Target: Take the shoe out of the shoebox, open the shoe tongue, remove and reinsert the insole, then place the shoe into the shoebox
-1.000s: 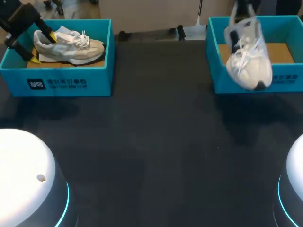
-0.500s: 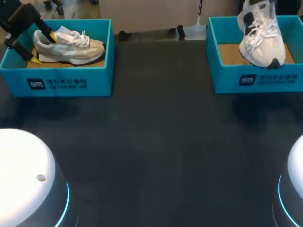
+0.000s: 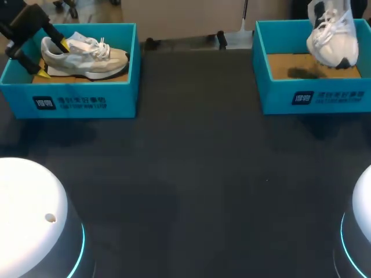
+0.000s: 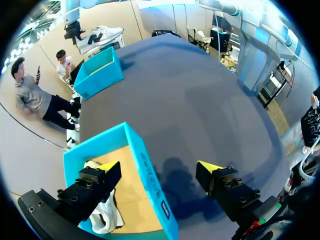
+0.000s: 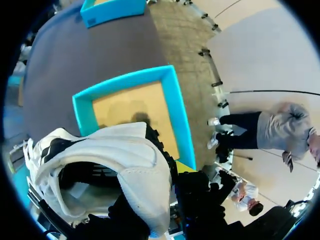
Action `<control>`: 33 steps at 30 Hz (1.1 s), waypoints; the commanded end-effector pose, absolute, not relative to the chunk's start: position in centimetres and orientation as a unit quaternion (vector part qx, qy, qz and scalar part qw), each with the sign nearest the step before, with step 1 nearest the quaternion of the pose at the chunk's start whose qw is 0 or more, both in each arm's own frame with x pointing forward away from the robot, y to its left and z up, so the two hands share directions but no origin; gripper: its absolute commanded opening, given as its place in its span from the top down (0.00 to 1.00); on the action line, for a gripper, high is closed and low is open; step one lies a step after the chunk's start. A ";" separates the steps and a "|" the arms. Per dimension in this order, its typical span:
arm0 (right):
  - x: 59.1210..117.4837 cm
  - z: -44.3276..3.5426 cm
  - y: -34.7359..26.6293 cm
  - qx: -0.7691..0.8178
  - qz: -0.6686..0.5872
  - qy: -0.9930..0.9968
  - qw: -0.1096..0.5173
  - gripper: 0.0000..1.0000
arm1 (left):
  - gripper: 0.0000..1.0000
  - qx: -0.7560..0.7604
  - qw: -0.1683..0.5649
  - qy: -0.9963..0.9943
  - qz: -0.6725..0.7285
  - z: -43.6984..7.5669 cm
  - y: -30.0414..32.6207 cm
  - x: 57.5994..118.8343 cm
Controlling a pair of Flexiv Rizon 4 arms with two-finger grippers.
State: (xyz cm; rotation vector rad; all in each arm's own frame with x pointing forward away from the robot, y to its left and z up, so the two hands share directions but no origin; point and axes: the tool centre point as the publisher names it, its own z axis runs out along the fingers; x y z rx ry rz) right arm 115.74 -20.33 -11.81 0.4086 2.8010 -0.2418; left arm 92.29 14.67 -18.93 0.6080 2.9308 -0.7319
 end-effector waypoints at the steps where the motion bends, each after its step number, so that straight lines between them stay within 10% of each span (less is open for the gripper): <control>1: 119.6 -12.6 -22.2 0.135 -0.085 0.978 0.136 1.00 | 0.00 0.198 0.029 0.951 -0.236 -18.9 14.7 92.3; 33: 116.7 -14.8 -30.2 0.542 -0.124 0.817 0.152 1.00 | 0.00 0.198 0.029 0.951 -0.236 -18.9 14.7 92.3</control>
